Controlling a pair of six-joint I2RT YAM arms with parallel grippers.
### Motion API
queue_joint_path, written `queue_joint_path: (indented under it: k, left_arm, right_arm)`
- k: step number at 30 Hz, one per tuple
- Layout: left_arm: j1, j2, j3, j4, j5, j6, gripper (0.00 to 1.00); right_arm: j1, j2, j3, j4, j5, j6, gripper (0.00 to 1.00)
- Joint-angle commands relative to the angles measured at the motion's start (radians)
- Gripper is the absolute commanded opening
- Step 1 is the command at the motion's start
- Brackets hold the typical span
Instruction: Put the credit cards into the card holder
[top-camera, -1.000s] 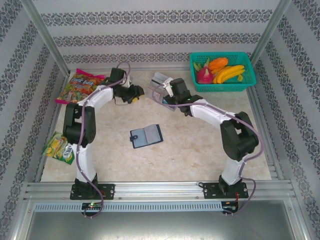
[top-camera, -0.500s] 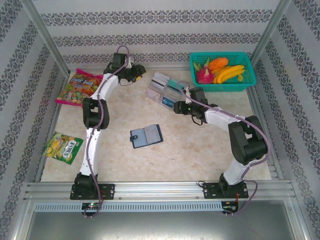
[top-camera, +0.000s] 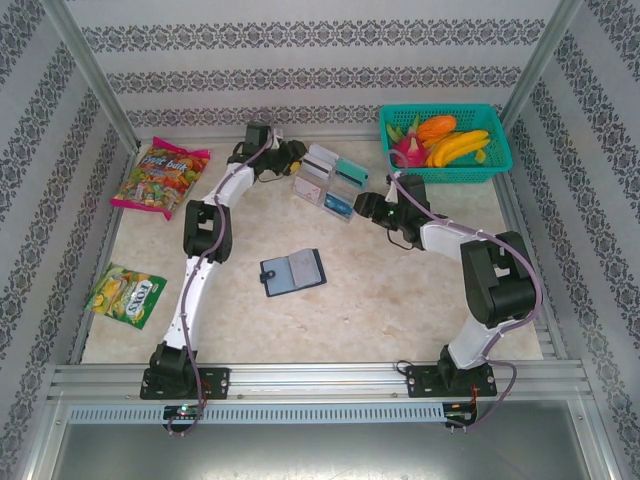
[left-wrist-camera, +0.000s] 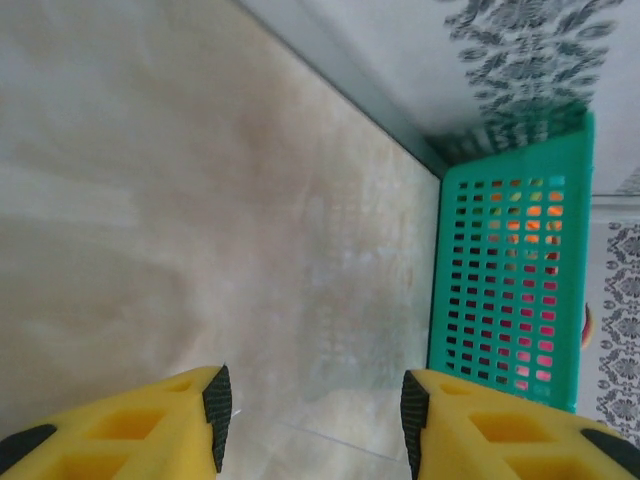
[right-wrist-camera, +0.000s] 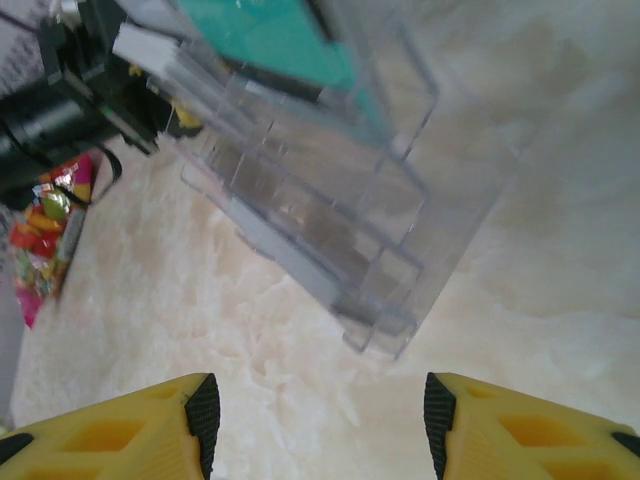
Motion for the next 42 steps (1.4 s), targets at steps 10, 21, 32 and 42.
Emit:
queue_joint_path:
  k: [10,21,32,42]
  left_arm:
    - [-0.059,-0.058,-0.075,0.030,0.124,0.014,0.51]
    - [-0.110,-0.296,-0.478,0.226,0.140,0.004,0.51]
    - [-0.118,-0.512,-0.862,0.411,0.133,-0.034,0.51]
    - [-0.116,-0.675,-1.106,0.425,0.092,0.005,0.50]
  right_arm:
    - [-0.124,0.058,-0.025,0.097,-0.068,0.057,0.58]
    - [-0.163,0.065,-0.028,0.130,-0.141,0.008,0.58]
    - [-0.161,0.196,0.097,0.111,-0.337,-0.021,0.57]
    - [-0.128,0.214,0.110,0.066,-0.395,-0.038,0.57]
